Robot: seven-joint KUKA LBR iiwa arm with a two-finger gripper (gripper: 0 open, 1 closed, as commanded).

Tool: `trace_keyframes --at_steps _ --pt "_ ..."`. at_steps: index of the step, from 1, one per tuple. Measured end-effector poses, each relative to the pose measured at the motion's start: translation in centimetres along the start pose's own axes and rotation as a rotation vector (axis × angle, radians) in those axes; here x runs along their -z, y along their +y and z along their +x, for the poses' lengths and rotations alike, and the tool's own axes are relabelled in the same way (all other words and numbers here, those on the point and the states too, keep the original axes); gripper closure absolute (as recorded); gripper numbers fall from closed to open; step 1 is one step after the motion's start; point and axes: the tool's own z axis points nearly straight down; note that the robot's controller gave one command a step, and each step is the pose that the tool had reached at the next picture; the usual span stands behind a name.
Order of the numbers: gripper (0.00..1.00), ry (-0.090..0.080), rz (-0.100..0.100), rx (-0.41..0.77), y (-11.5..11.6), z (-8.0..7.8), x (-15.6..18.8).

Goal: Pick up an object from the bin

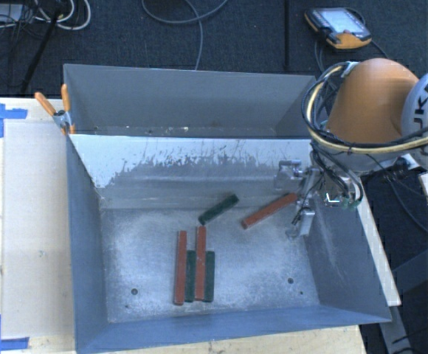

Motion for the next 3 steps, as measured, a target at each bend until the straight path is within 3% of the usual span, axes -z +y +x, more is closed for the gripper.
trace_keyframes --at_steps 1,2,3 --pt "0.0 -0.007 0.001 0.001 0.0 -0.1 0.5" --pt "0.0 -0.016 0.002 0.043 2.1 -2.8 -4.8" --pt "0.0 -0.005 -0.001 -0.047 2.5 -1.8 -8.0"
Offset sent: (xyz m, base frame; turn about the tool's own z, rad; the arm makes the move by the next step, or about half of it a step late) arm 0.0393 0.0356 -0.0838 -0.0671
